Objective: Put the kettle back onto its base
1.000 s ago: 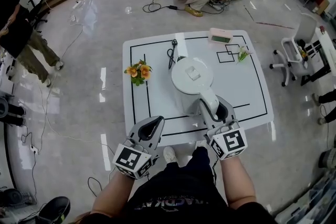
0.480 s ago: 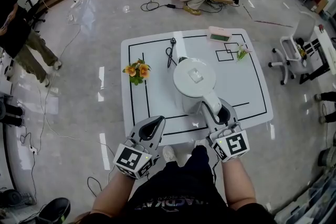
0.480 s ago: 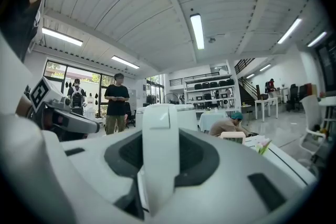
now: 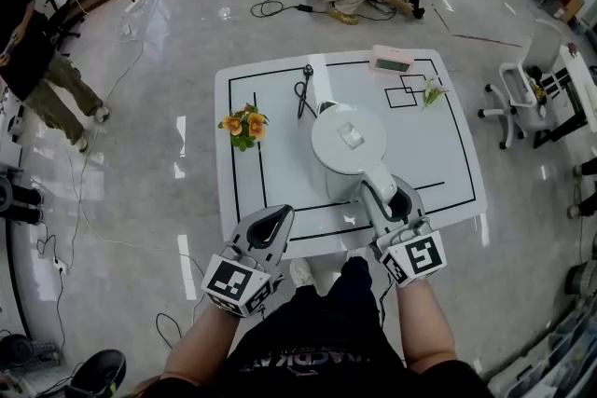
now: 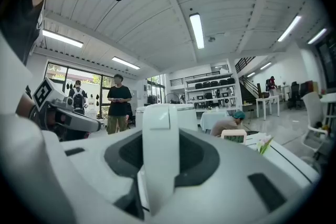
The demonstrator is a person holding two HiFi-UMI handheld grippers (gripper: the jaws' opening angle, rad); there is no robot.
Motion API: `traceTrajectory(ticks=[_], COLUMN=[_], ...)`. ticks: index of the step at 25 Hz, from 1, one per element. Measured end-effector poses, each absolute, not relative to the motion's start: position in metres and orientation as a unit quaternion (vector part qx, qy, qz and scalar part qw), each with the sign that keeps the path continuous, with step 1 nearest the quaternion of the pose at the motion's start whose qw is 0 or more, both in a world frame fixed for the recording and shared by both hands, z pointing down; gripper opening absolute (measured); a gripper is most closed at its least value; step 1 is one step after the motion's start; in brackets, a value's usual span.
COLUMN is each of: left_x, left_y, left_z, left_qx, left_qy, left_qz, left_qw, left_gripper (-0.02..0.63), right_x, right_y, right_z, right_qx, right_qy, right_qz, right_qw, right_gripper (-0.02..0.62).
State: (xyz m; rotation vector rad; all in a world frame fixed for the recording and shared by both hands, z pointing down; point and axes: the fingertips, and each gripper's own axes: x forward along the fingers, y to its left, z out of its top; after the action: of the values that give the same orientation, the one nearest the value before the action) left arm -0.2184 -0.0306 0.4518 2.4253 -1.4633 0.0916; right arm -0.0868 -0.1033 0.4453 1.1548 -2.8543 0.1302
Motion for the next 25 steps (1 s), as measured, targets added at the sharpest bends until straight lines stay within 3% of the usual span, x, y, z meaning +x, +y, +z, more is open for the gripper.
traceTrajectory(ticks=[15,25], left_x=[-0.203,-0.189], left_y=[-0.027,-0.012], left_z=[0.445,0.436], left_qx=[0.859,0.873], left_qy=[-0.49,-0.468], left_qz=[0.026,0.016], left_qw=[0.146,0.139], left_gripper=[0.005,0.005], right_x=[-0.082,-0.05], right_y=[-0.091,-0.065], right_z=[0.461,0.45], right_qx=[0.37,0.398], right_qy=[-0.924,-0.912], right_qz=[0.054,0.041], right_qw=[0.075,0.093], right_gripper=[0.133,0.172])
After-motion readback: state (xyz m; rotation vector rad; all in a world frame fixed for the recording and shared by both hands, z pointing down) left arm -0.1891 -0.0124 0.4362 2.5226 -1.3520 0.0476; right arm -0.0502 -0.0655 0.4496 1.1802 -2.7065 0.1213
